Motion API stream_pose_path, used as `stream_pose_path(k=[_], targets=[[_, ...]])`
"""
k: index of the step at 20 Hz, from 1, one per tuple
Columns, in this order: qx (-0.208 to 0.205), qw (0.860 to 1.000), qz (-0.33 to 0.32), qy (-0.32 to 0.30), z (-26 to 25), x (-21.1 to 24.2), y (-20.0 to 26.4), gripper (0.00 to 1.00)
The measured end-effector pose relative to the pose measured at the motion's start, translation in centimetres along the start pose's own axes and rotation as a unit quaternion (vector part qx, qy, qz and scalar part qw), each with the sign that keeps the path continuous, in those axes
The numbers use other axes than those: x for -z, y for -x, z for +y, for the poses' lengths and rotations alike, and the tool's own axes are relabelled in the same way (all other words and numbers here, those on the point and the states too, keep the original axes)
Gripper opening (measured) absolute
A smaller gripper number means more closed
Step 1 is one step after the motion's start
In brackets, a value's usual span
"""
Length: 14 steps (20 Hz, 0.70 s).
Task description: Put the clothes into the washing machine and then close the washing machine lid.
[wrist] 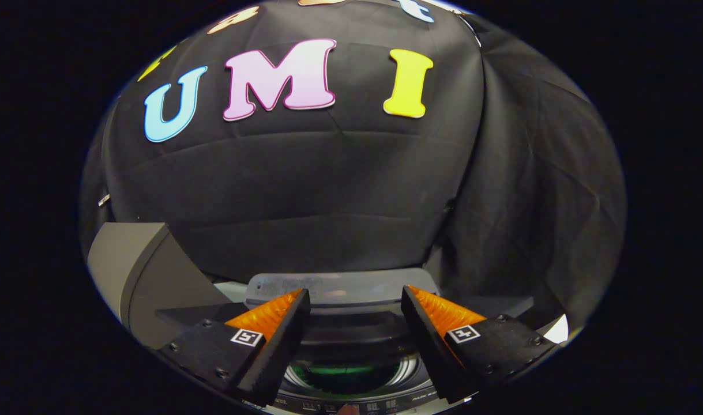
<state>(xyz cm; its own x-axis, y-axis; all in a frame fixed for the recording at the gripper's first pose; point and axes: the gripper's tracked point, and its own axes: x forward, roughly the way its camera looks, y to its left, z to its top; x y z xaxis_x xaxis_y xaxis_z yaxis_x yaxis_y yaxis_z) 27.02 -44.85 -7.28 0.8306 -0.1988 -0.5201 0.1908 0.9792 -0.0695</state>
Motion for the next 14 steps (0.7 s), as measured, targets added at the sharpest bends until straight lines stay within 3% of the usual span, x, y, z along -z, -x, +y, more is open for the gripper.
stream_pose_path(k=[14], targets=[[0.007,0.993,0.121,0.006,-0.7,10.3,-1.3,1.0]])
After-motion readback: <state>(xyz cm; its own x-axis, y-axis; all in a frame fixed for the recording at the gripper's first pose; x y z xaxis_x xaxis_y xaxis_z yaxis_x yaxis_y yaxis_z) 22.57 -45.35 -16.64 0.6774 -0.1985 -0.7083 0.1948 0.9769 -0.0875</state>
